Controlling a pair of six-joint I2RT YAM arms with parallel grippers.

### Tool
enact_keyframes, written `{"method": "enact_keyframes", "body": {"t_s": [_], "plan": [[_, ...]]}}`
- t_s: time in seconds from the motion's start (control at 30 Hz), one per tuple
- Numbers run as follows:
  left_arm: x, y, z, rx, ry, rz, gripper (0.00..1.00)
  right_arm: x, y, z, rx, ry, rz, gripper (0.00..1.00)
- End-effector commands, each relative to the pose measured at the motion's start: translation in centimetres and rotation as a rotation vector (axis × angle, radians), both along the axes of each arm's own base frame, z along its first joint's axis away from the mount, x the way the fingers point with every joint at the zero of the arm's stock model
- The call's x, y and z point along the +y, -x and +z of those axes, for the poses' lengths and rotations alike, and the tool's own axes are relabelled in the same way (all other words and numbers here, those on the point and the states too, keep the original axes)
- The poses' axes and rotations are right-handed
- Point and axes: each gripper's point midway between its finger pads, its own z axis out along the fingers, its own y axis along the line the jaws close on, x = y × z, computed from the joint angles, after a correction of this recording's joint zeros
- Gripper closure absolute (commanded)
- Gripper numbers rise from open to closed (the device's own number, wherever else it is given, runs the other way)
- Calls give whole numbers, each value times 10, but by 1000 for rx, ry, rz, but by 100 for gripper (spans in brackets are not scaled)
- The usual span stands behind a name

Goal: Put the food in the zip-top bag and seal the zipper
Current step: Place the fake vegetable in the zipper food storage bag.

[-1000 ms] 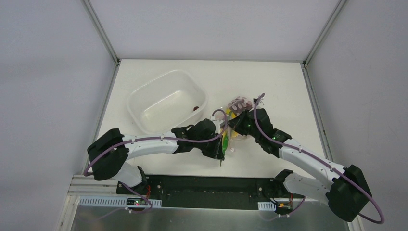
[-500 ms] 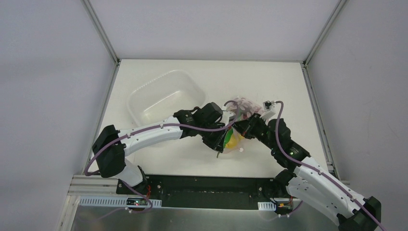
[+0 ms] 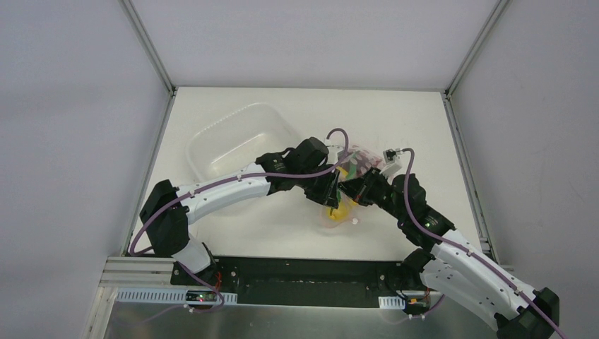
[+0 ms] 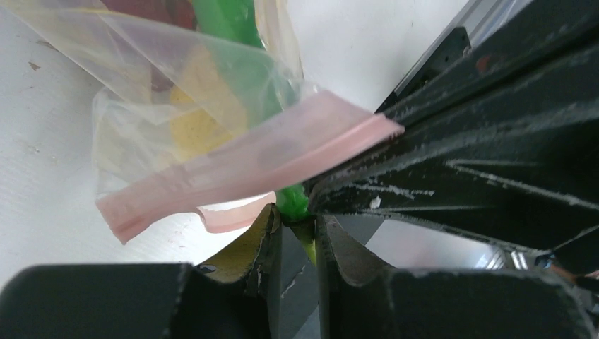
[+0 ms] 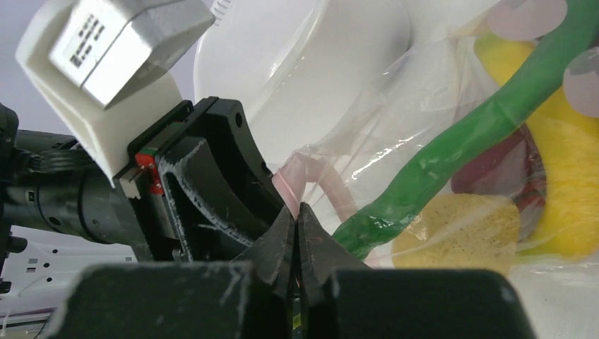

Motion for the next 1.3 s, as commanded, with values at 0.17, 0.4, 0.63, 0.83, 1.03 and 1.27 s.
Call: {"method": "enact_keyframes", "body": {"t_s": [0.17,0.4,0.63,0.83,1.03,1.27], "plan": [[-23,-38,8,-47,146,241,94,5,-10,46,-38,-211,-54,100],[-34,-52,9,-92,192,270,92,10,-10,54,-10,-291,-51,100],[-45,-69,14,-140,208,318,88,14,-9,69,-15,-335,-32,100],[-56,-73,10,-146,227,335,82,14,-8,80,-16,-368,-28,100],[-56,-62,10,-165,222,291,62,3,-14,80,-25,-363,-99,100],[-41,-49,18,-190,221,256,49,-14,-29,60,1,-285,-235,100]]}}
